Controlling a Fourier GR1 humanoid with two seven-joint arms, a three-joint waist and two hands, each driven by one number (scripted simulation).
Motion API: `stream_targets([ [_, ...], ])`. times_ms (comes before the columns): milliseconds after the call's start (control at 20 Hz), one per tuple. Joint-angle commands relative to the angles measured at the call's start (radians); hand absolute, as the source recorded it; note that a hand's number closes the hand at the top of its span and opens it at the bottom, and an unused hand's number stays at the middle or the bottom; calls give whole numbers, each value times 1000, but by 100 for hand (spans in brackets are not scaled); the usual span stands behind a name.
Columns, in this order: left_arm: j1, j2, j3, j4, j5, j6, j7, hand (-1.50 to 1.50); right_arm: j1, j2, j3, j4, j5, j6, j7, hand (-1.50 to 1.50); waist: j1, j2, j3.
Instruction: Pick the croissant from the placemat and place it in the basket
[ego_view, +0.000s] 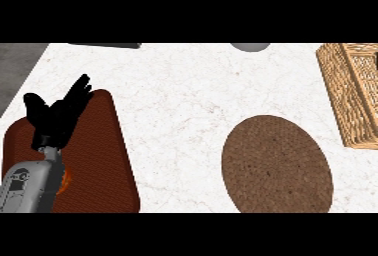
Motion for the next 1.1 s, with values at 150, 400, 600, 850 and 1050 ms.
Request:
stream_targets([
  [150,-3,13,13,-9,13,-10,9,0,65,10,-82,-14,28,-147,206,-150,-7,-4,1],
  [400,0,9,14,33,-3,-3,-18,0,45,26,-111,10,22,-228,129,-150,-14,-4,1],
  [600,-21,9,7,3,-6,8,25,0,11,13,-126,-74,70,-253,161,-150,-12,-8,0],
  [850,-9,21,31,12,11,1,20,0,55,58,-180,-252,77,-408,173,-150,-39,-21,0],
  [1050,25,9,36,26,10,9,4,0,89,192,-217,-417,96,-452,171,-150,-63,-34,-2],
])
